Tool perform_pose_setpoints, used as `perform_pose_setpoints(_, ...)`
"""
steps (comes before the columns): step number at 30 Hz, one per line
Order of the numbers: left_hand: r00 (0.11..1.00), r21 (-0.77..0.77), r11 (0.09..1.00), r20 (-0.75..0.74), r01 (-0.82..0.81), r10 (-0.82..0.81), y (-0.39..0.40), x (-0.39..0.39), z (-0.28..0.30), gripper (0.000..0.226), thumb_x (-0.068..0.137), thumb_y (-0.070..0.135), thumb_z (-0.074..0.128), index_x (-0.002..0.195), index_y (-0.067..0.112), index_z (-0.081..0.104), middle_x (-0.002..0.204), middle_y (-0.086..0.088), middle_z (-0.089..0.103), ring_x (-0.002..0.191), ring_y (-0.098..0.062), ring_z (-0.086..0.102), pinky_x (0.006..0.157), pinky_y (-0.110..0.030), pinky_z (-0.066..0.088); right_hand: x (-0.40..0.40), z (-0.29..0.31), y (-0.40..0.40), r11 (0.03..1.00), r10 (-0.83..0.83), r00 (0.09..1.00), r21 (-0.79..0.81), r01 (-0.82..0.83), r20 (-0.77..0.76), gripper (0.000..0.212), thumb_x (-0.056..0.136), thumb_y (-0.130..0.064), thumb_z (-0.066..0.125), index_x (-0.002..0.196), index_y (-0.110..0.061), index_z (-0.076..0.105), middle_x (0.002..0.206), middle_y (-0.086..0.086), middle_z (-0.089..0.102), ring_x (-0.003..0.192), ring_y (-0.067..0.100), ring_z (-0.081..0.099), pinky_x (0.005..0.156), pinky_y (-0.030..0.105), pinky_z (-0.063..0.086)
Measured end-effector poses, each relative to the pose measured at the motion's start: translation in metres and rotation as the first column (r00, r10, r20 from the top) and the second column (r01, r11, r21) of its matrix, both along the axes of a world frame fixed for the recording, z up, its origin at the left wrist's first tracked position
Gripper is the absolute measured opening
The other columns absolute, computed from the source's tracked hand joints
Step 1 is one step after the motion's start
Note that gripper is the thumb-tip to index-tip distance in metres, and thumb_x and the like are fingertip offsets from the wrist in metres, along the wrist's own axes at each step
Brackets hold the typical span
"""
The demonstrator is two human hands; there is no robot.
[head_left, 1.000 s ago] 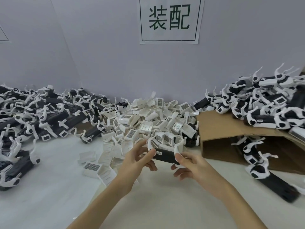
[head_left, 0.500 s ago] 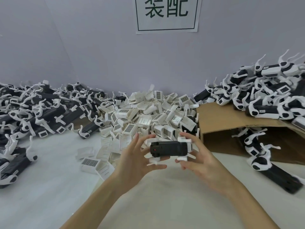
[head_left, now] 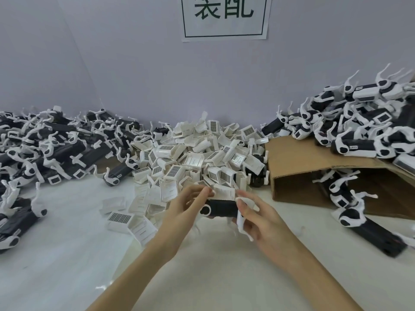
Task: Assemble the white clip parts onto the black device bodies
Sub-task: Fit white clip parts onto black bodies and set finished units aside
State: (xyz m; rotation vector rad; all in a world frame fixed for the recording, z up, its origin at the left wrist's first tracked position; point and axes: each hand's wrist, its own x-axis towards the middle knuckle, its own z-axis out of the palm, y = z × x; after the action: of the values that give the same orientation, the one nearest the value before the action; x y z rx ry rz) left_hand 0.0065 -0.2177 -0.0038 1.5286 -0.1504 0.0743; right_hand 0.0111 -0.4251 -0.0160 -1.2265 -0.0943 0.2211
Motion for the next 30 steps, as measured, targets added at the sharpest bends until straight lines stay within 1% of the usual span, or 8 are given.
perform_pose_setpoints(3,0.999,0.108,0.993,0.008,0.05,-0.051,-0.003,-0.003,0.0,0.053,0.08,0.079,0.062,0.113,0.038,0.072,0.102,0.006,0.079,0.093,-0.019,0.077,0.087,-0.024,0.054,0.0,0.003,-0.002,0.996,-0.077,0.994,-0.032,0.079,0.073,0.073,0.069,-0.037,0.086,0.138,-0.027,0.064,0.11,0.008,0.077,0.101,0.019,0.073,0.094,0.033,0.055)
perform_pose_setpoints(8,0.993,0.111,0.993,0.113,-0.035,0.022,-0.005,-0.003,-0.003,0.035,0.08,0.065,0.071,0.103,0.04,0.078,0.083,0.0,0.078,0.076,-0.018,0.075,0.072,-0.022,0.057,-0.004,0.007,-0.002,0.997,-0.069,0.987,-0.032,0.074,0.143,0.076,0.073,-0.04,0.082,0.145,-0.032,0.058,0.12,0.003,0.076,0.114,0.017,0.072,0.091,0.025,0.057)
perform_pose_setpoints(12,0.99,0.082,0.996,0.14,-0.03,0.019,0.0,-0.003,-0.002,0.036,0.085,0.058,0.072,0.113,0.036,0.079,0.101,0.004,0.08,0.083,-0.017,0.076,0.076,-0.02,0.056,-0.004,0.007,0.001,0.997,-0.049,0.98,-0.048,0.059,0.191,0.075,0.073,-0.04,0.082,0.144,-0.032,0.059,0.108,-0.007,0.078,0.104,0.007,0.073,0.091,0.02,0.055)
perform_pose_setpoints(15,0.983,0.217,0.973,0.181,-0.074,0.035,-0.004,-0.004,-0.005,0.033,0.097,0.053,0.07,0.127,0.041,0.07,0.116,0.011,0.076,0.104,-0.011,0.072,0.093,-0.024,0.054,-0.005,0.007,0.002,0.986,-0.127,0.966,-0.082,0.149,0.226,0.069,0.07,-0.043,0.084,0.136,-0.031,0.066,0.108,-0.007,0.077,0.101,0.008,0.07,0.095,0.028,0.055)
perform_pose_setpoints(19,0.813,0.604,0.727,0.572,-0.326,-0.111,-0.006,-0.005,-0.011,0.046,0.102,0.045,0.064,0.144,0.025,0.061,0.136,0.012,0.06,0.127,-0.008,0.057,0.107,-0.028,0.045,-0.006,0.003,0.002,0.92,-0.34,0.882,-0.076,0.383,0.328,0.061,0.068,-0.04,0.086,0.125,-0.027,0.069,0.107,-0.008,0.077,0.101,0.005,0.072,0.081,0.017,0.055)
perform_pose_setpoints(22,0.777,0.708,0.6,0.591,-0.372,-0.216,-0.008,-0.005,-0.018,0.046,0.099,0.029,0.075,0.142,0.019,0.062,0.132,0.007,0.063,0.119,-0.017,0.06,0.098,-0.037,0.053,-0.008,0.002,0.005,0.902,-0.307,0.863,-0.167,0.399,0.402,0.059,0.074,-0.044,0.082,0.129,-0.028,0.066,0.112,-0.01,0.076,0.108,0.007,0.071,0.092,0.021,0.056)
perform_pose_setpoints(27,0.932,0.407,0.902,0.362,-0.145,-0.014,-0.001,0.0,-0.017,0.035,0.103,0.001,0.064,0.132,0.021,0.061,0.118,0.011,0.076,0.112,-0.008,0.072,0.099,-0.031,0.057,-0.004,0.009,-0.002,0.98,-0.193,0.958,0.079,0.18,0.21,0.038,0.11,-0.035,0.045,0.131,-0.014,0.069,0.127,0.011,0.073,0.122,0.029,0.068,0.102,0.042,0.052)
perform_pose_setpoints(30,0.987,0.176,0.984,0.157,-0.001,-0.028,-0.003,0.0,-0.017,0.021,0.107,0.011,0.06,0.128,0.014,0.062,0.122,0.007,0.078,0.119,-0.012,0.072,0.109,-0.039,0.054,-0.008,0.006,0.0,0.962,-0.046,0.953,-0.245,0.123,0.3,0.041,0.107,-0.011,0.055,0.133,-0.041,0.066,0.135,-0.017,0.067,0.129,0.006,0.06,0.101,0.025,0.049)
